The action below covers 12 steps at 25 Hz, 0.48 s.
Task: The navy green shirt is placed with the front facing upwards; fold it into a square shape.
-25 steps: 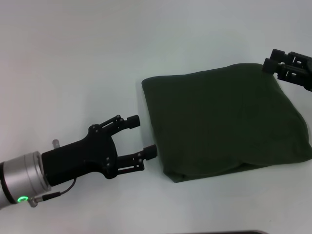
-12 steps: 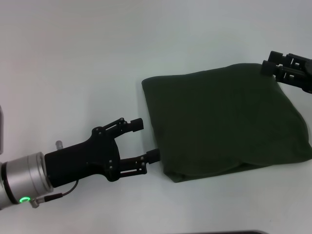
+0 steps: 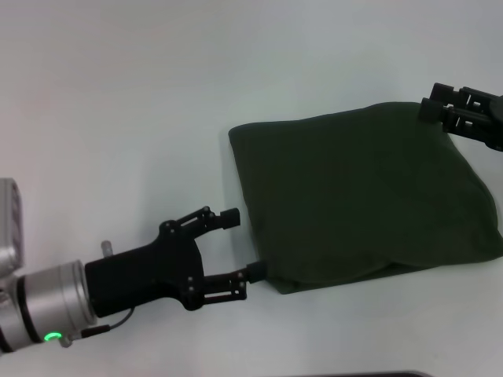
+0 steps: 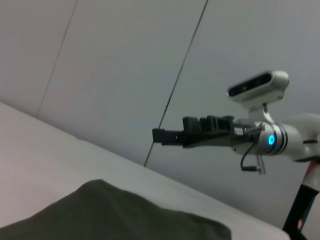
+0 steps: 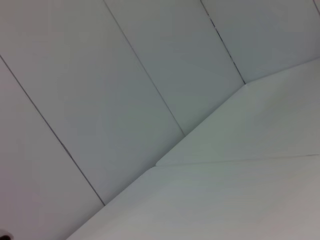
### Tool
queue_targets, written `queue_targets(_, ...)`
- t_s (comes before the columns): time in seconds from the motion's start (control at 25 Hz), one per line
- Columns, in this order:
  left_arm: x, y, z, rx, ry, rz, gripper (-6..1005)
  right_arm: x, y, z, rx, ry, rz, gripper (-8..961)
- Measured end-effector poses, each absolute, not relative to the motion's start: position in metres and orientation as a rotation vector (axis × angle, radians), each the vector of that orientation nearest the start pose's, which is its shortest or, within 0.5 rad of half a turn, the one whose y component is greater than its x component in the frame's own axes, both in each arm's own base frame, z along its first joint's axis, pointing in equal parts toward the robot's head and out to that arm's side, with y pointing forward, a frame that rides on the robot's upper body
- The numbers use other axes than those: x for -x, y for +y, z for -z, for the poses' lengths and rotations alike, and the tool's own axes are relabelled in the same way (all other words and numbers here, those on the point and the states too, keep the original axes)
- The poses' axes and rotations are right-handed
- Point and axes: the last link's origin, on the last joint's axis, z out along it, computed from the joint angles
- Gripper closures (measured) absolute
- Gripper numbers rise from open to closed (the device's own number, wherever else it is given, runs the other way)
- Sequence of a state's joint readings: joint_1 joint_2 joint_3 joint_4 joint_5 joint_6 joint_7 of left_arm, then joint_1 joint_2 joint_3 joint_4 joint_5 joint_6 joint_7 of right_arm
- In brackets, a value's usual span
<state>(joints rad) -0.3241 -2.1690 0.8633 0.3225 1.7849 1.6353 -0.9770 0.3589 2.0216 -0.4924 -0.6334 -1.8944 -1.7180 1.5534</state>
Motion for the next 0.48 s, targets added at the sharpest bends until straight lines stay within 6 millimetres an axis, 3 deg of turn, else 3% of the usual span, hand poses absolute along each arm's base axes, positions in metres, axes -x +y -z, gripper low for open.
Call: queue_targets(0.48,0.284,0.218,0.109,2.66,-0.595,0.931,95,-0.312,0.284,-0.054,2.418,1.033,-1.013,205)
